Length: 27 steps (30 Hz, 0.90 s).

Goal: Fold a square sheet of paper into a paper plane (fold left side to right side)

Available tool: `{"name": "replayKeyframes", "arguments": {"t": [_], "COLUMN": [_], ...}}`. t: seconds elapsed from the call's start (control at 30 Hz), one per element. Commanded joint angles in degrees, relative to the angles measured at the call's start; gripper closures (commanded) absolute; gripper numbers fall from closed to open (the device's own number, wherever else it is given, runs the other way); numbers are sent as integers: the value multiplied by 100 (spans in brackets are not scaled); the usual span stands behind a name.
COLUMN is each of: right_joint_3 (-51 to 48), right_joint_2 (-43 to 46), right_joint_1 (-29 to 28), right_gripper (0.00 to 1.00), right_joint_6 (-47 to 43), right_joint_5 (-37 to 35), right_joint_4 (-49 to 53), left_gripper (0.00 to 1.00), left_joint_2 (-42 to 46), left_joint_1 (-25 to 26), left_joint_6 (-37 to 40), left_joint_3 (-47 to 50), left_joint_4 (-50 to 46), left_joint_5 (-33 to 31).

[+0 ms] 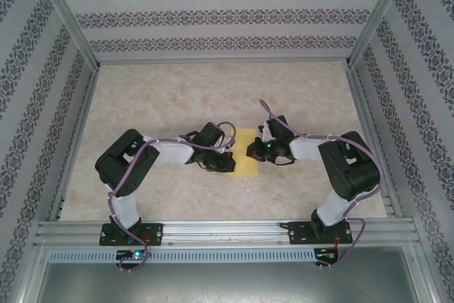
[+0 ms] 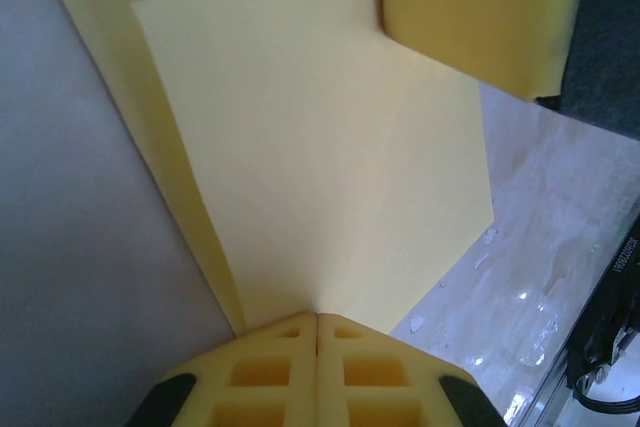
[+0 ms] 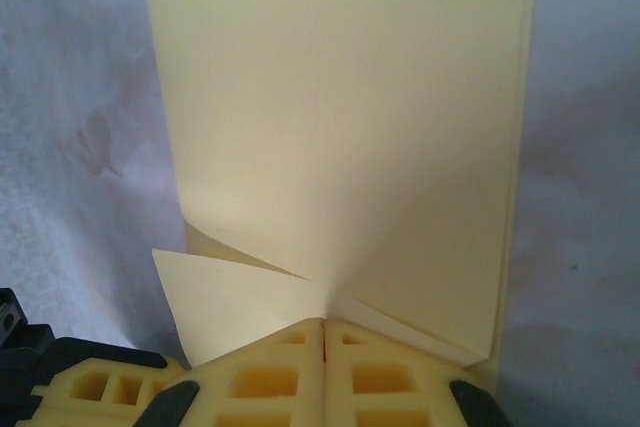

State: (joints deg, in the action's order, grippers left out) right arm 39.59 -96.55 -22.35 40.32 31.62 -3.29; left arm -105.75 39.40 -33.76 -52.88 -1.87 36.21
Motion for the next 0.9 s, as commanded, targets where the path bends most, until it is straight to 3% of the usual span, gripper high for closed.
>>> {"name": "replayKeyframes", "arguments": {"t": [0.0,0.87], "right_joint_3": [-74,-180], "right_joint_2": [-183,-346], "right_joint_1": [47,51], "right_gripper": [100,100], "right_joint_6": [-162,-198], "right_joint_5": [-200,-248], "right_joint_4": [179,195], "left_gripper": [98,98], "left_joint_2": [28,-423], "left_joint_1": [103,183], "left_joint_6": [-91,-52], "left_joint_3": [-139,-865], "left_joint_4": [-321,-385], "left_joint_5": [-53,415]}}
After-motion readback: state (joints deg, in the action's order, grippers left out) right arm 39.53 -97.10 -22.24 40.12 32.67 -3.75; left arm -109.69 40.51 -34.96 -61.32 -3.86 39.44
